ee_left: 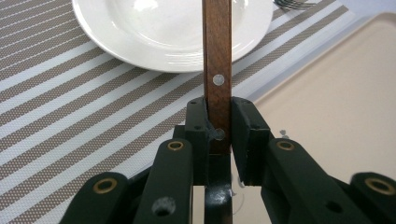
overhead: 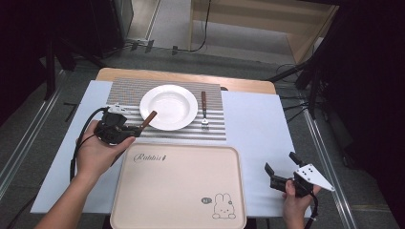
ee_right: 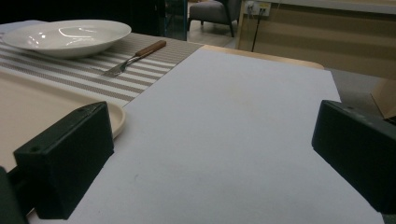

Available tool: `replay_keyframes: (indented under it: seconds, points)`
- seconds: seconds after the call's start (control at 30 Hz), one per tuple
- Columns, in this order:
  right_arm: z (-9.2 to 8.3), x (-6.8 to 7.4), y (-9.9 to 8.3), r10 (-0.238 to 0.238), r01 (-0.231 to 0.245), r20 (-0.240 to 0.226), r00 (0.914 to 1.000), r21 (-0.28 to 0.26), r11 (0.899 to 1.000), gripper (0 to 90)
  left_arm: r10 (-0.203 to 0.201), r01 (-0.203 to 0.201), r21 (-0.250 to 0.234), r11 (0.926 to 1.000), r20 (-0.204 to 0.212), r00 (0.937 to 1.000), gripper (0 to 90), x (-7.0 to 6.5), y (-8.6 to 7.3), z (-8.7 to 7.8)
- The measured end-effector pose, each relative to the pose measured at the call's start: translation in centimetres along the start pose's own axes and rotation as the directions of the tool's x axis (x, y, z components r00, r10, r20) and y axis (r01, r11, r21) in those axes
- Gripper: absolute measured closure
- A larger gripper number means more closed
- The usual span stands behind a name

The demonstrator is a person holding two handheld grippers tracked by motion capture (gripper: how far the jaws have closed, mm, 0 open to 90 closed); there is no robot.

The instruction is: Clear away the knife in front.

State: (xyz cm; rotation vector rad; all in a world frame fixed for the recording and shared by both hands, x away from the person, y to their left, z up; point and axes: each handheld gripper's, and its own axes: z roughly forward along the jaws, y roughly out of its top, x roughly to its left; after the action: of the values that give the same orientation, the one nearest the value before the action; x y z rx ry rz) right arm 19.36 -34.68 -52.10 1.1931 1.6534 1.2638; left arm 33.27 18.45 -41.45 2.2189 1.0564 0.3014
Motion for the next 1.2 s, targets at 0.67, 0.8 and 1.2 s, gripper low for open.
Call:
replay_keyframes:
  seconds: [0.67,0.8,1.2]
  points:
    - [0.0,0.0,0.0,-0.001,0.001,-0.002,1.0000,-0.001,1.000,0.0,0.028,-0.028,-0.010,0.9996,0.046,0.9985,75.9,-3.8,-2.0,-0.3]
    - [0.0,0.0,0.0,-0.002,0.002,-0.002,1.0000,-0.001,1.000,0.0,0.022,-0.022,-0.006,0.9997,0.055,0.9982,75.9,-4.2,-2.8,-0.1]
    - [0.0,0.0,0.0,-0.003,0.003,-0.002,1.0000,-0.002,1.000,0.0,0.004,-0.002,-0.015,0.9999,0.090,0.9959,75.9,-5.6,-4.3,-0.1]
